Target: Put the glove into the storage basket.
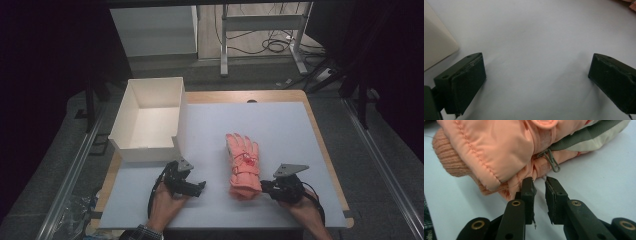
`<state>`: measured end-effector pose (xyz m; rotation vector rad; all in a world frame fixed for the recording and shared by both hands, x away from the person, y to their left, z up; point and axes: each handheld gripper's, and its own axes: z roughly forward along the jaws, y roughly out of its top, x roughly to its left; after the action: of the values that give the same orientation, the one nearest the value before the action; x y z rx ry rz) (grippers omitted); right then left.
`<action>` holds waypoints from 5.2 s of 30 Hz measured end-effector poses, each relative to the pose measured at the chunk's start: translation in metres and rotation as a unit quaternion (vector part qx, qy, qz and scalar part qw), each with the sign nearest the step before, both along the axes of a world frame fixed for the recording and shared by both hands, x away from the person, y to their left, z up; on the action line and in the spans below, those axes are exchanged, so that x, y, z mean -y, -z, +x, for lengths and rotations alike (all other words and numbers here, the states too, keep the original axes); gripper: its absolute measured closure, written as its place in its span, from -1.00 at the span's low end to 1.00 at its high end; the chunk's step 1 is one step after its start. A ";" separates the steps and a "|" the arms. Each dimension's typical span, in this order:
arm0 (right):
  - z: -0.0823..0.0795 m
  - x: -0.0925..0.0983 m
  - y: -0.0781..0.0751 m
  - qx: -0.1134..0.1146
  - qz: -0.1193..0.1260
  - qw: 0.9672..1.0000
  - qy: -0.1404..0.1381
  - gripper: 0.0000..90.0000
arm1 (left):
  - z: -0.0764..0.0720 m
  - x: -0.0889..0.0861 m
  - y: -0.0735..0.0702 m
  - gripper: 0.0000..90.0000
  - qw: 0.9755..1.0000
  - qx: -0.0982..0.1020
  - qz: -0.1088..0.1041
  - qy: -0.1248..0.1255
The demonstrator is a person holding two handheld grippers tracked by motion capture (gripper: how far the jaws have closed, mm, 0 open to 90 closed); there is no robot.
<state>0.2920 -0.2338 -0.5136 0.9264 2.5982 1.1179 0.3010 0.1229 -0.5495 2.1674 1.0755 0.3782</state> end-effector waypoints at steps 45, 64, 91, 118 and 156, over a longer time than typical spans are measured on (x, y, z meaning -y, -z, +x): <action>0.005 -0.038 0.007 0.028 0.004 0.999 -0.016 0.53 | 0.002 -0.018 -0.004 -0.88 0.998 -0.010 -0.028 0.046; 0.038 0.043 0.004 0.070 -0.022 0.990 0.124 0.10 | 0.009 -0.004 -0.070 -0.94 0.996 -0.011 -0.023 0.081; 0.049 0.056 0.015 0.060 -0.032 0.986 0.150 -0.39 | 0.028 0.103 -0.078 -1.00 0.993 -0.035 0.022 0.113; 0.049 0.056 0.016 0.061 -0.033 0.986 0.149 -0.39 | 0.029 0.121 -0.028 -0.59 0.989 -0.064 0.075 0.114; 0.049 0.057 0.016 0.060 -0.032 0.986 0.150 -0.39 | 0.043 0.107 -0.051 0.00 0.989 -0.074 0.044 0.124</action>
<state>0.3415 -0.2904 -0.5293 1.1485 2.2888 0.9728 0.3445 0.0161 -0.4981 2.4046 0.8668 0.1555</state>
